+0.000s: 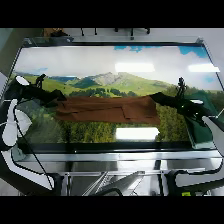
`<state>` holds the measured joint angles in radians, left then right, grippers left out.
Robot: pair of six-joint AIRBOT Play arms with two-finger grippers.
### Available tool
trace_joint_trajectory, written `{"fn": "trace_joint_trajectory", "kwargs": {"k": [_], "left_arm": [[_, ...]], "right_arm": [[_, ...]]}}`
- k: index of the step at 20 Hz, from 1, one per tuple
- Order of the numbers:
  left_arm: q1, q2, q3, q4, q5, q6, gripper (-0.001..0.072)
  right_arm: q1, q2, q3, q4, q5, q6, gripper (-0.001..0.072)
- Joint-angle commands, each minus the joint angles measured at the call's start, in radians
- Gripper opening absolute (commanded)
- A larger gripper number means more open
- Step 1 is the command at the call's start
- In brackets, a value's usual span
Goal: Fold the shirts.
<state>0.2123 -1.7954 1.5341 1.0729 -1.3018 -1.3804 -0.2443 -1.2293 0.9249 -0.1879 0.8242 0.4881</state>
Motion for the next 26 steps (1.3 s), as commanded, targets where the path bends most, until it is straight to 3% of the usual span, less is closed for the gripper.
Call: {"fn": "trace_joint_trajectory", "kwargs": {"k": [1,3,6,12,16,18,19,22,23,24,26], "left_arm": [[-0.002,-0.029,0.12,-0.001,-0.043,-0.007,0.0698],[-0.002,-0.018,0.187,-0.002,-0.059,-0.009,0.0698],[-0.013,-0.013,0.272,-0.003,-0.093,-0.032,0.0698],[-0.071,-0.014,0.341,-0.004,-0.108,-0.043,0.0698],[-0.145,-0.014,0.341,-0.003,-0.08,-0.042,0.0697],[-0.187,-0.014,0.34,-0.002,-0.061,-0.042,0.0696],[-0.211,-0.015,0.339,-0.002,-0.05,-0.042,0.0697],[-0.266,-0.023,0.34,0.001,-0.041,-0.042,0.0696],[-0.281,-0.028,0.34,0.001,-0.042,-0.042,0.0696],[-0.29,-0.032,0.34,0.001,-0.045,-0.042,0.0696],[-0.299,-0.034,0.34,0.0,-0.047,-0.042,0.0697]], "right_arm": [[-0.051,0.013,0.074,-0.277,0.031,0.214,0.0652],[-0.086,0.004,0.079,-0.365,0.113,0.288,0.0687],[-0.098,-0.039,0.079,-0.366,0.208,0.287,0.0687],[-0.031,-0.117,0.079,-0.354,0.194,0.283,0.0687],[0.016,-0.158,0.08,-0.252,0.194,0.241,0.0673],[0.04,-0.159,0.081,-0.253,0.195,0.24,0.0385],[0.047,-0.159,0.082,-0.253,0.195,0.237,0.0369],[0.023,-0.151,0.084,-0.262,0.199,0.238,0.0386],[0.0,-0.14,0.084,-0.277,0.203,0.238,0.0463],[-0.031,-0.127,0.084,-0.291,0.208,0.238,0.0601],[-0.108,-0.092,0.084,-0.298,0.235,0.239,0.0634]]}}
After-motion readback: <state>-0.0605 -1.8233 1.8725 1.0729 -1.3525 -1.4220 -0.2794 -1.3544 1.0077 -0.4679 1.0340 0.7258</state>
